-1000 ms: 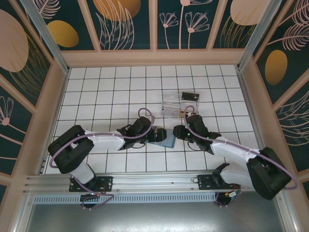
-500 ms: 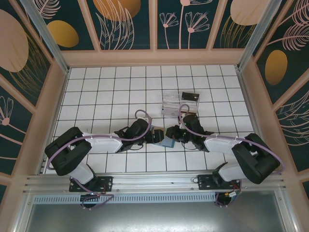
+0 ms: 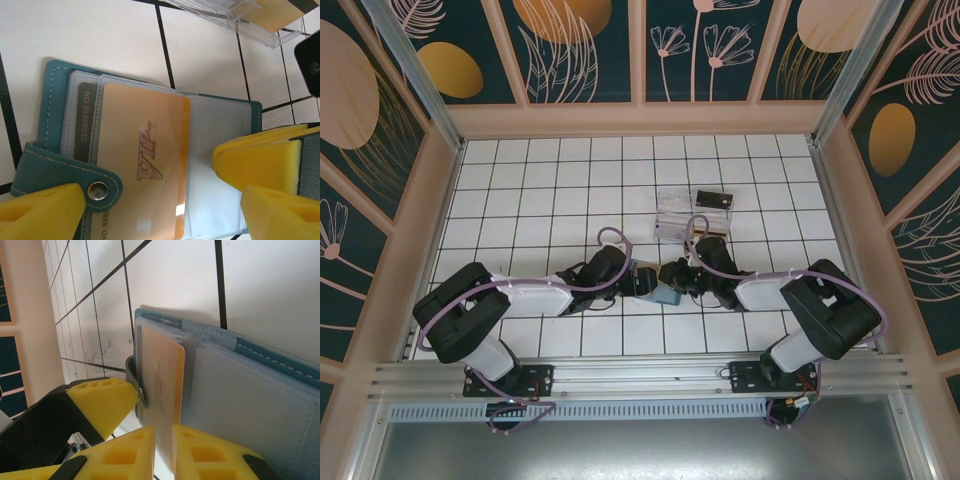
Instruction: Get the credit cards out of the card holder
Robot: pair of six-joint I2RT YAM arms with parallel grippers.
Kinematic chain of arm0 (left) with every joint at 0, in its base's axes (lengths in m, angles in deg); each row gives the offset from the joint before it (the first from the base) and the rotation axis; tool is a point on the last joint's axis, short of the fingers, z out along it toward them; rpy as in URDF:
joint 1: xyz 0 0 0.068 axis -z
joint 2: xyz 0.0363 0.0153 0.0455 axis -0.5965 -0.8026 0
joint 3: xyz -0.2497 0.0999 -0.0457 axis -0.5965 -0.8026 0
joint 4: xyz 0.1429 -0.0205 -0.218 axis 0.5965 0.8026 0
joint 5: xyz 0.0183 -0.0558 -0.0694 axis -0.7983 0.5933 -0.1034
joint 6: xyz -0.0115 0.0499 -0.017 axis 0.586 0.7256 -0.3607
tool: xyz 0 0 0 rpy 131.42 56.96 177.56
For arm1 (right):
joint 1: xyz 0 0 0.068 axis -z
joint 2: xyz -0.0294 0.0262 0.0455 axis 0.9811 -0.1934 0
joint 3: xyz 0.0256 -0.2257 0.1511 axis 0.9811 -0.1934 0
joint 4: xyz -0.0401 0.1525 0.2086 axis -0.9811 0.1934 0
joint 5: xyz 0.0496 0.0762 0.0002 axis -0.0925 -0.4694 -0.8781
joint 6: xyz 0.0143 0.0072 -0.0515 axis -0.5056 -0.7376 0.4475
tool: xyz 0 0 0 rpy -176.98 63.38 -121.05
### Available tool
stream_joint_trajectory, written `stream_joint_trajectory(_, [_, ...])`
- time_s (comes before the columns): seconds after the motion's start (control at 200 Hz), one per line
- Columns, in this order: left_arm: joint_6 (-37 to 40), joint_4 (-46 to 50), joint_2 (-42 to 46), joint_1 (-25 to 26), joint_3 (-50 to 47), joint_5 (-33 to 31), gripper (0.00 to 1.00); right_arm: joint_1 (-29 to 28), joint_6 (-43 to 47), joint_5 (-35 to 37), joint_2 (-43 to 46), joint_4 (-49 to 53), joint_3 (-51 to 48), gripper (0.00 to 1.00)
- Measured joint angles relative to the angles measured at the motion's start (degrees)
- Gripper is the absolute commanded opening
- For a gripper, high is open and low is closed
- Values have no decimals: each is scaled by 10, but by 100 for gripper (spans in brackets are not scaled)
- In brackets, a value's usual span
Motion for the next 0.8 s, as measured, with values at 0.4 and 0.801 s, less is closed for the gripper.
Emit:
stream_joint_trajectory(0.4, [-24, -31, -7, 1, -8, 22, 45, 0, -3, 4, -2, 16, -5, 18])
stream_joint_trajectory(0.801, [-28, -27, -7, 1, -8, 19, 38, -2, 7, 8, 10, 43, -4, 18])
